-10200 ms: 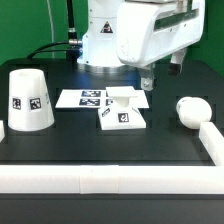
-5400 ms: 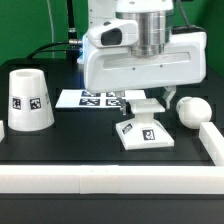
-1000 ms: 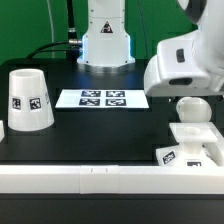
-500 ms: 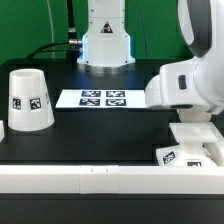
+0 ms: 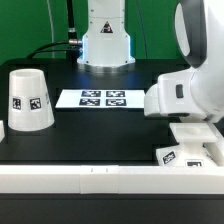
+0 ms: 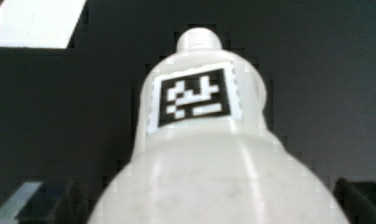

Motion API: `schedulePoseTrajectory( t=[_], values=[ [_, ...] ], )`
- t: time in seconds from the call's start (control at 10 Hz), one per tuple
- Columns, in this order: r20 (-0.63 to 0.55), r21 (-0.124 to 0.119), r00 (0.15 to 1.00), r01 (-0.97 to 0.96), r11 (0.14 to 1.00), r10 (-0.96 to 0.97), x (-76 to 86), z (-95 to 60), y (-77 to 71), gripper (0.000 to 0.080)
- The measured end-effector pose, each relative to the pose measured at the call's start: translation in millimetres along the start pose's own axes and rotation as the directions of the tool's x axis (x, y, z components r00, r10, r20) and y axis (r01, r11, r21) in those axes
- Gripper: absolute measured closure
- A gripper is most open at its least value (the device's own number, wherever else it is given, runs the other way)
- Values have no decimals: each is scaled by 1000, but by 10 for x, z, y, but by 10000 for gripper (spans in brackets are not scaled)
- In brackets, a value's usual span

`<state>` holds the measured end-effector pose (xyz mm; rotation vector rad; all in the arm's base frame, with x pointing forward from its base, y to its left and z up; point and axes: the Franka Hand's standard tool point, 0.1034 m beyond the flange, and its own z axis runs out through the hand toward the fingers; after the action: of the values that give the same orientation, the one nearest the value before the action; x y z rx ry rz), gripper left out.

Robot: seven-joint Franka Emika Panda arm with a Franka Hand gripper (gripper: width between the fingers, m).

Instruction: Assemble lamp

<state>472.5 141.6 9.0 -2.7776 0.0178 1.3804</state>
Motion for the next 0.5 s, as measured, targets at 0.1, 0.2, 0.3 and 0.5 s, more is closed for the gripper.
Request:
schedulePoseTrajectory(
  t=[0.1,0.2,0.3,0.5],
  values=[
    [0,0,1000,0,1000,0,2,0,0,101],
    [0,0,1000,0,1000,0,5,-2,0,227],
    [0,0,1000,0,1000,0,6,-1,-1,228],
    [-2,1,1000,0,1000,0,7,-7,-2,228]
  ],
)
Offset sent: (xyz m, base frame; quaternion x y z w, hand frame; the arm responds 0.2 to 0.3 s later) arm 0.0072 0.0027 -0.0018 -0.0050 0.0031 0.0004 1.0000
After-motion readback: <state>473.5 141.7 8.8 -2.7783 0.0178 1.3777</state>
